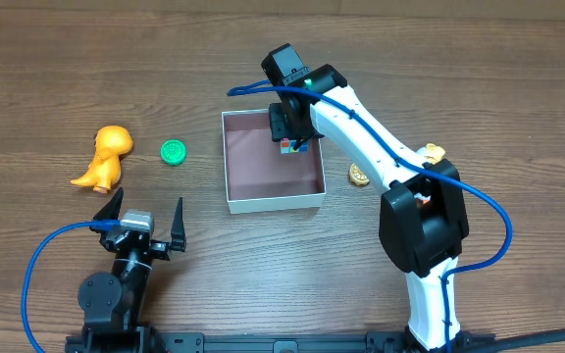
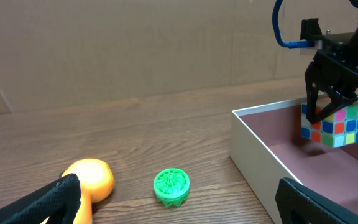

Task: Pack container
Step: 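Lower the cube into the box with the right gripper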

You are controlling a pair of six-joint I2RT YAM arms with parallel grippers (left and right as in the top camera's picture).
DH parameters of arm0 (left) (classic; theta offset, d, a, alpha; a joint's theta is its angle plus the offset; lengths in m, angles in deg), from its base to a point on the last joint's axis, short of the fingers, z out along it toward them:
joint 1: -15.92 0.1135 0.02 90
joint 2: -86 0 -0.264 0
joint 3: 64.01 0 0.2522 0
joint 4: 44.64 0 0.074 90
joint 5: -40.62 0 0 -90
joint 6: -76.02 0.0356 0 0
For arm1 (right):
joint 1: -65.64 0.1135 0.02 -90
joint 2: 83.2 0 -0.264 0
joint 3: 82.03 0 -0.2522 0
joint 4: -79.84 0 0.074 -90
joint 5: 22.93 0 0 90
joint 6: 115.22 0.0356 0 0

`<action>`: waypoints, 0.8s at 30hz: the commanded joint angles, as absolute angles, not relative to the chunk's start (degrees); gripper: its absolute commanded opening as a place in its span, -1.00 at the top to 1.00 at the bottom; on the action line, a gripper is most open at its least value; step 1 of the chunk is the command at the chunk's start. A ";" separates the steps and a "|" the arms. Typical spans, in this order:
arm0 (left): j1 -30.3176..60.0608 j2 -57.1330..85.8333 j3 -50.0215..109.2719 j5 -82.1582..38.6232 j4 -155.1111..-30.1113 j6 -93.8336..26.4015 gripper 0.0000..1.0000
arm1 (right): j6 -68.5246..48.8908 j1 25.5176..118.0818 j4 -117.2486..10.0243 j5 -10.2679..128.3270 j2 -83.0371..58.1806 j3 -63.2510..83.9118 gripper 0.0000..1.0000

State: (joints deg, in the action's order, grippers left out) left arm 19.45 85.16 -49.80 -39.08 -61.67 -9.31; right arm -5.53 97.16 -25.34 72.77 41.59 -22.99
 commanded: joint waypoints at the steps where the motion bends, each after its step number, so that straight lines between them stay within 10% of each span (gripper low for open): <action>1: 19.89 85.68 -50.00 -39.25 -61.65 -8.81 -1.00 | -5.01 97.08 -25.73 73.95 41.02 -22.86 0.28; 24: 19.89 85.68 -50.00 -39.25 -61.65 -8.81 -1.00 | -5.03 97.08 -26.35 73.97 41.00 -22.90 -0.68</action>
